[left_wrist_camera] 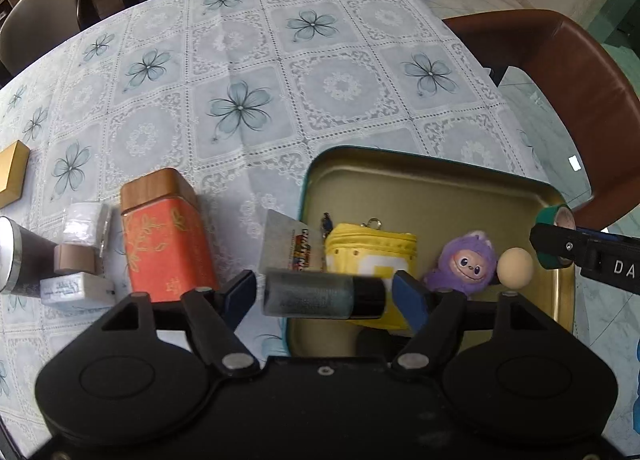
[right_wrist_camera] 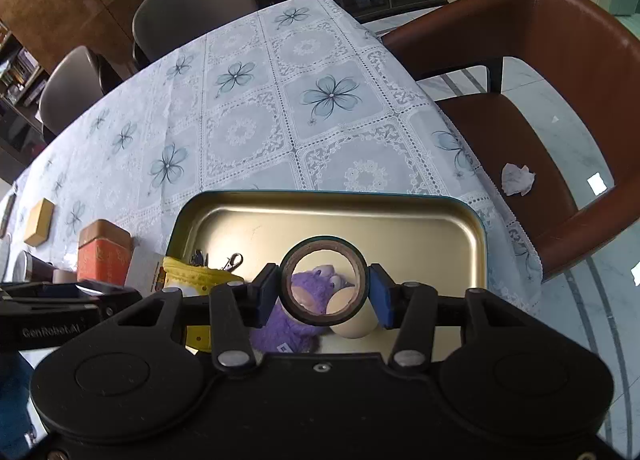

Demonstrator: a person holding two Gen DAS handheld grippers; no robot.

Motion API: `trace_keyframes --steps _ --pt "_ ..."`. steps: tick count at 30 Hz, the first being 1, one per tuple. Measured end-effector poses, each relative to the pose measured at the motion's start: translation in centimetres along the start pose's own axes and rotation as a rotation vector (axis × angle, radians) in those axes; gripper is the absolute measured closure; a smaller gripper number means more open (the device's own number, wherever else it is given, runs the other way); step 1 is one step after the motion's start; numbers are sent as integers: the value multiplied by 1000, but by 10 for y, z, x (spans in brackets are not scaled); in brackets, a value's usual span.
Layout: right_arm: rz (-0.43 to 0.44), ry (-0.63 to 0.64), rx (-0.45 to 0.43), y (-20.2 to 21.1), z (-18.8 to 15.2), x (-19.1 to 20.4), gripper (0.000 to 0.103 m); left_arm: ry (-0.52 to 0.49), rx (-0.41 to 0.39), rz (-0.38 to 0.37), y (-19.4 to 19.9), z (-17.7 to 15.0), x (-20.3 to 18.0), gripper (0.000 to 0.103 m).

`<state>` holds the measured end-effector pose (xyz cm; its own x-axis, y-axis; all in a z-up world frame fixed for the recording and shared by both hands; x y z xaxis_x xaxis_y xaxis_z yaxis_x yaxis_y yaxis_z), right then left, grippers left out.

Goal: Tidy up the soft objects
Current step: 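Carry the black bottle with the left tool while the right tool carries the tape to the tray, then open the right tool over the tray while the left tool releases the bottle there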

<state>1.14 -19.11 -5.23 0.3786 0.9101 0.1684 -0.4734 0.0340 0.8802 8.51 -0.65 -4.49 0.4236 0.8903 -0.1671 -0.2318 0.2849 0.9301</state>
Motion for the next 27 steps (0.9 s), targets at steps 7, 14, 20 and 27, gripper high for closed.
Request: trace_keyframes --steps 7,14,20,27 --pt "42 -36 -29 2 9 -14 44 3 18 27 -7 1 -7 20" --pt "47 -56 5 -4 8 -18 44 8 40 31 -10 -3 -8 20" --pt "45 -42 29 -6 1 -7 44 20 60 28 -10 -12 -3 20" --pt "39 6 30 -2 -3 26 44 49 53 17 3 -29 21 20"
Point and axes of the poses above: each gripper's, at about its wrist camera, not at the fingertips, and y roughly against the way its jaws point, x to its left, z to its top, the point moved 4 cm from there along -y, roughly the way its jaws point, and after that the axes turned 8 degrees about -z, right-handed, at the moved point
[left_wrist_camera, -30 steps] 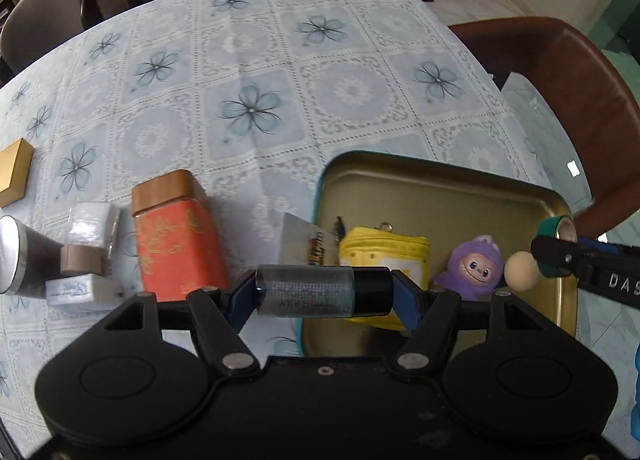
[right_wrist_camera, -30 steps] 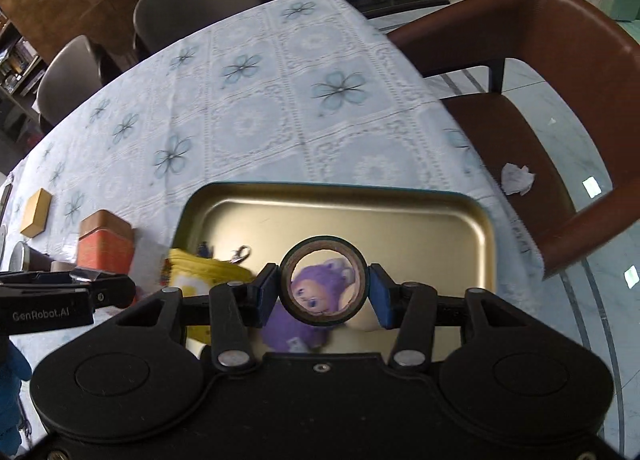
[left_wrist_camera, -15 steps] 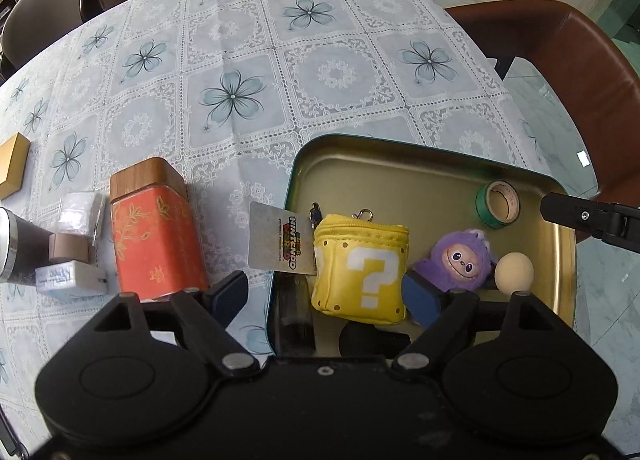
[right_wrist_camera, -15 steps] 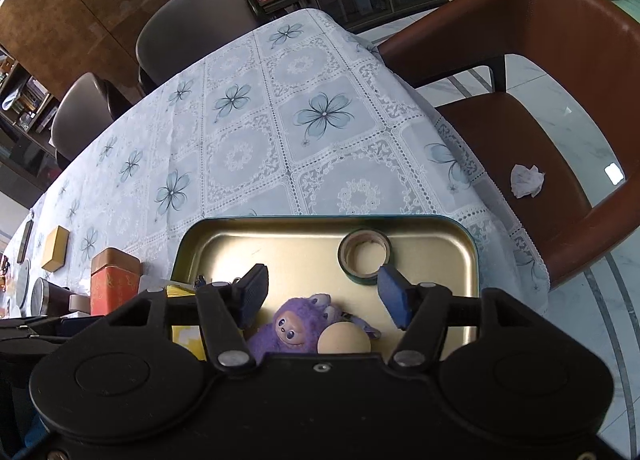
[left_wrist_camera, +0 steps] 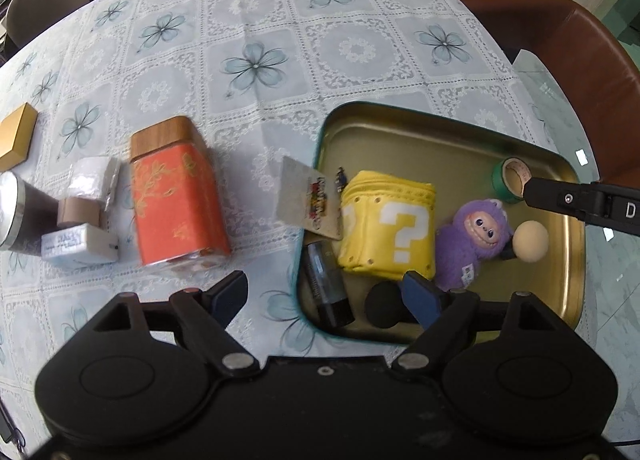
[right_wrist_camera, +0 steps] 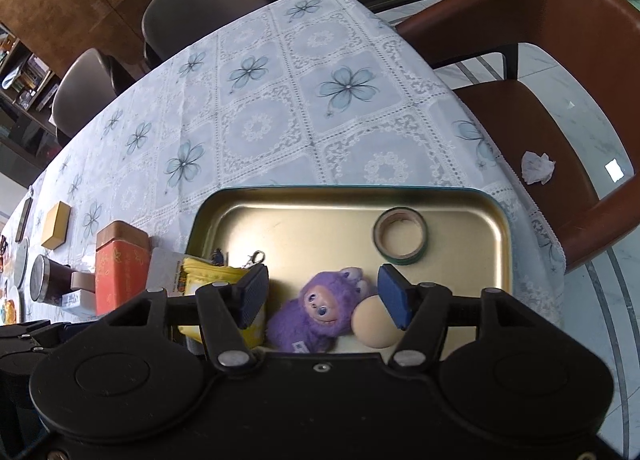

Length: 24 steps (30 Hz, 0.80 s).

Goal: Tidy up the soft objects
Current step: 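Open the right tool over the tray while the left tool releases the bottle there, then move both tools back toward the silver-lidded jar and tissue pack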

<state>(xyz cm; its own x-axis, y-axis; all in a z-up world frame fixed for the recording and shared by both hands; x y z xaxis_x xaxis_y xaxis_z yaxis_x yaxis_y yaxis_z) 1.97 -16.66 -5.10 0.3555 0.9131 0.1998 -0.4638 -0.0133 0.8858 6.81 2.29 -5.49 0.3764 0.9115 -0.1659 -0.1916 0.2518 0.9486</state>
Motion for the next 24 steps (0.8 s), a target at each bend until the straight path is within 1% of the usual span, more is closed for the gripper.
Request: trace_keyframes --steps 5,10,14,18,24 --pt "2 54 -9 4 -6 41 44 32 -13 5 13 -16 37 20" --pt "11 122 -15 7 -19 98 44 69 -27 17 27 -38 92 20" --pt "5 176 -9 6 -34 155 44 102 -30 52 37 -59 148 20" --pt "43 248 17 1 -53 217 44 148 -31 111 46 -81 210 20" --pt "55 354 37 -21 -76 302 44 234 -15 165 57 -104 304 20"
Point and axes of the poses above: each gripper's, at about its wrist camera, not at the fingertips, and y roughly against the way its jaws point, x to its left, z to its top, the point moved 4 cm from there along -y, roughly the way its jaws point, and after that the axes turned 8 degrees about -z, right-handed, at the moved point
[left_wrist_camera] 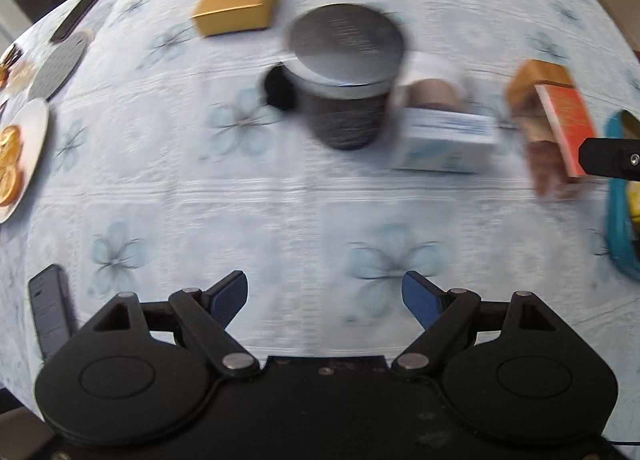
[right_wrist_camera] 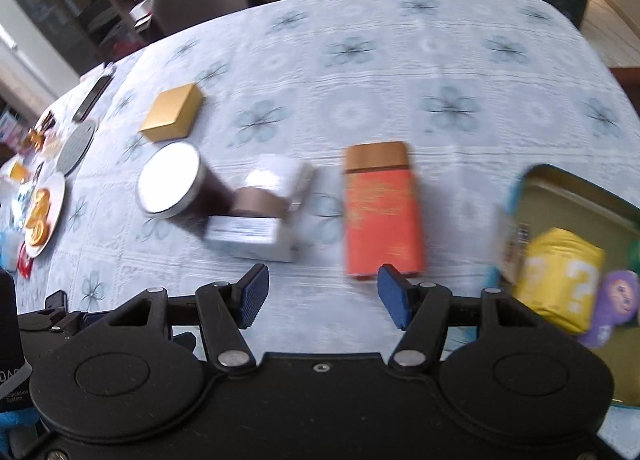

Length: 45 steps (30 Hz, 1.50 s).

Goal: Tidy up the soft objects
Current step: 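Move both tools back toward the silver-lidded jar and tissue pack, then lower the left tool toward the black fuzzy plush beside the jar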

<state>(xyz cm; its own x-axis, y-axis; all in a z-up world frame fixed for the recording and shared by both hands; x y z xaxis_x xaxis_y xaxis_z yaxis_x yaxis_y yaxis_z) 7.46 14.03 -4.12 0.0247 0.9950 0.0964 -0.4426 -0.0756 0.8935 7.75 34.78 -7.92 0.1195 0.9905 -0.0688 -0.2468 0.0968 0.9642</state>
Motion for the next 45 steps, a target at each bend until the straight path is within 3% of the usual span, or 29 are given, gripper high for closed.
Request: trace_keyframes --steps 7,13,17,26,32,37,45 --pt "-97 -29 19 -47 24 43 47 46 2 33 0 2 75 20" --pt "-201 -39 45 -78 33 49 47 60 -6 34 4 9 101 20" --pt "-215 -29 44 -78 27 52 48 49 -9 37 -3 22 108 20" --pt "-193 -6 151 -64 -12 49 49 30 -20 20 -30 82 118 20" --pt "-181 -66 165 -51 -29 45 49 90 -20 -76 -48 147 117 20" --pt "-186 -90 158 -46 -33 45 49 116 28 -162 -73 193 102 20" --pt "-194 -106 152 -42 -33 44 49 21 82 -121 -106 208 67 17"
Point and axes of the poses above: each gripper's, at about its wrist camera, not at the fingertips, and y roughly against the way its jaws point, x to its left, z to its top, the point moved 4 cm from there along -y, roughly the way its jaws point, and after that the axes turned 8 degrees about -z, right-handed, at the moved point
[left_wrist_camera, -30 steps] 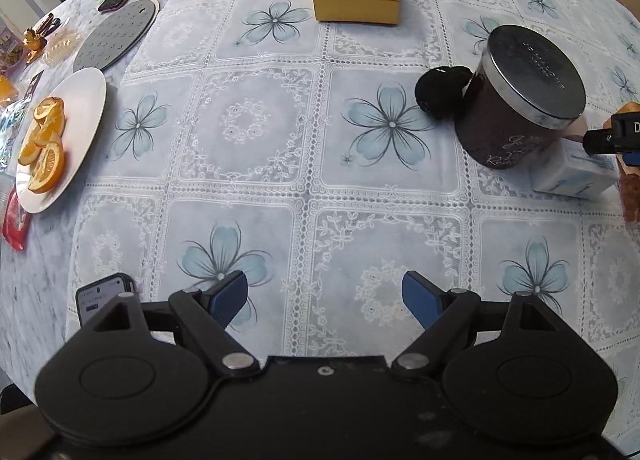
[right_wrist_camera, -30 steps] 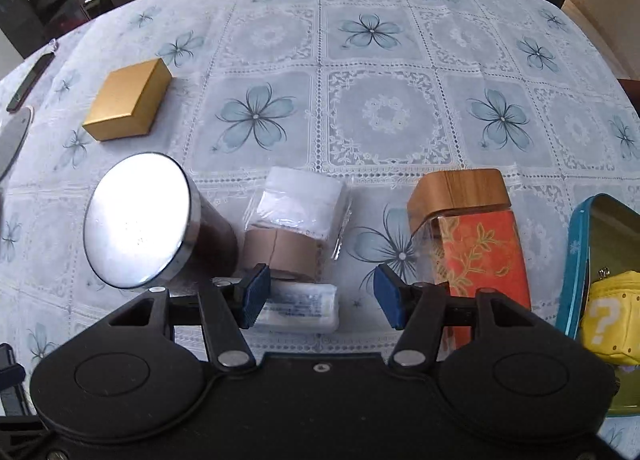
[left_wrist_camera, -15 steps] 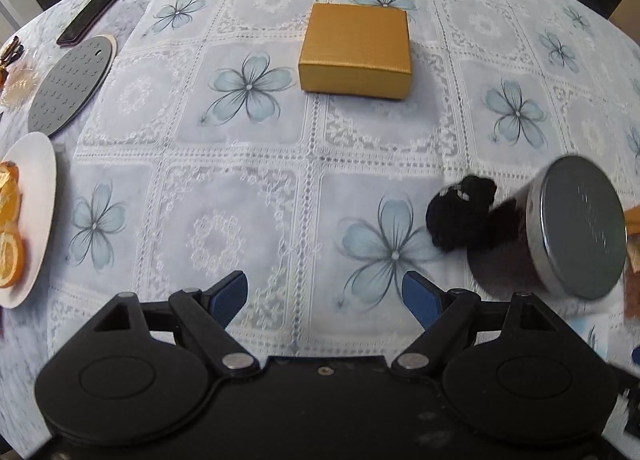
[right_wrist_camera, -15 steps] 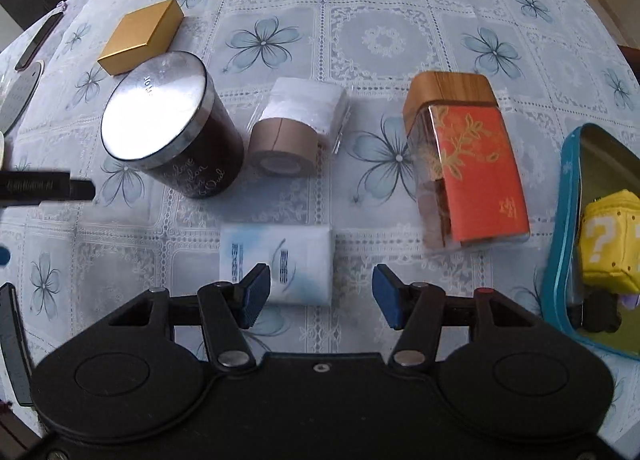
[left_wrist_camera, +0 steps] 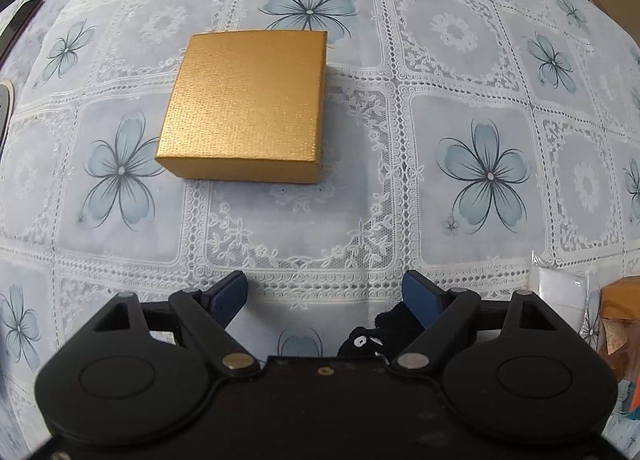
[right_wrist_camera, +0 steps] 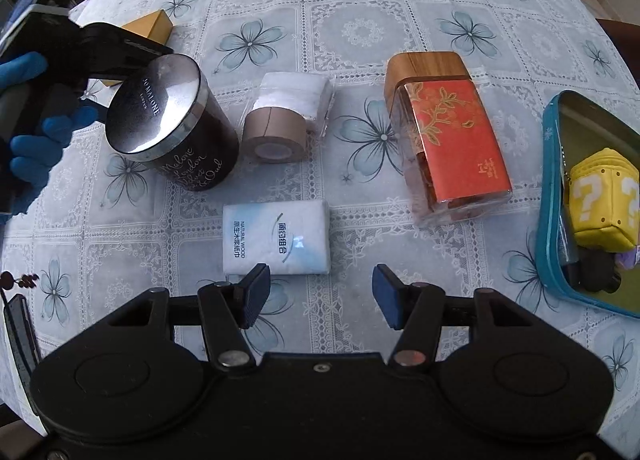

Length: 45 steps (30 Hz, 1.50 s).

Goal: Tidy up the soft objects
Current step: 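Lower the left tool toward the black fuzzy plush beside the jar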

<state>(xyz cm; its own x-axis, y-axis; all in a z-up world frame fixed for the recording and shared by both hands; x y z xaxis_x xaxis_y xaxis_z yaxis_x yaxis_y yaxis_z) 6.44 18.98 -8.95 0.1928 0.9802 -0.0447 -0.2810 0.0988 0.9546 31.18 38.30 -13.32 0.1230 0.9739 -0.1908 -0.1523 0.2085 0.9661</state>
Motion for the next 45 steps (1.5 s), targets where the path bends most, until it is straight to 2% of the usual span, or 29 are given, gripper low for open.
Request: trace_keyframes --steps 3,6,8,14,18,22,25,29,32,37,39,45 --pt "1 2 0 0 0 1 49 -2 -3 5 1 0 1 16" --pt "6 7 -5 1 0 3 49 -44 -15 95 4 -7 12 17" --pt "14 10 -7 1 1 6 49 -71 -13 121 6 -17 20 16" --pt "34 18 -4 -1 4 13 49 -49 -12 124 21 -54 54 16" --pt "35 31 -13 -3 7 18 49 -10 -32 100 34 -65 66 17" --pt "25 59 -37 -4 12 23 49 -1 -77 14 50 -67 67 16" --pt "35 82 -57 -6 15 27 46 -20 -86 -31 55 -69 62 16" --pt "-1 124 -76 -10 14 35 46 -88 -97 -60 61 -81 55 15" --pt "17 131 -71 -10 12 38 46 -75 -110 -41 58 -73 51 15" --pt "33 96 -50 -12 12 37 46 73 -72 -148 43 -39 49 15" --pt "25 95 -48 -12 12 37 46 97 -59 -155 36 -23 42 15" --pt "13 87 -51 -7 12 35 46 -84 -4 -43 9 4 1 15"
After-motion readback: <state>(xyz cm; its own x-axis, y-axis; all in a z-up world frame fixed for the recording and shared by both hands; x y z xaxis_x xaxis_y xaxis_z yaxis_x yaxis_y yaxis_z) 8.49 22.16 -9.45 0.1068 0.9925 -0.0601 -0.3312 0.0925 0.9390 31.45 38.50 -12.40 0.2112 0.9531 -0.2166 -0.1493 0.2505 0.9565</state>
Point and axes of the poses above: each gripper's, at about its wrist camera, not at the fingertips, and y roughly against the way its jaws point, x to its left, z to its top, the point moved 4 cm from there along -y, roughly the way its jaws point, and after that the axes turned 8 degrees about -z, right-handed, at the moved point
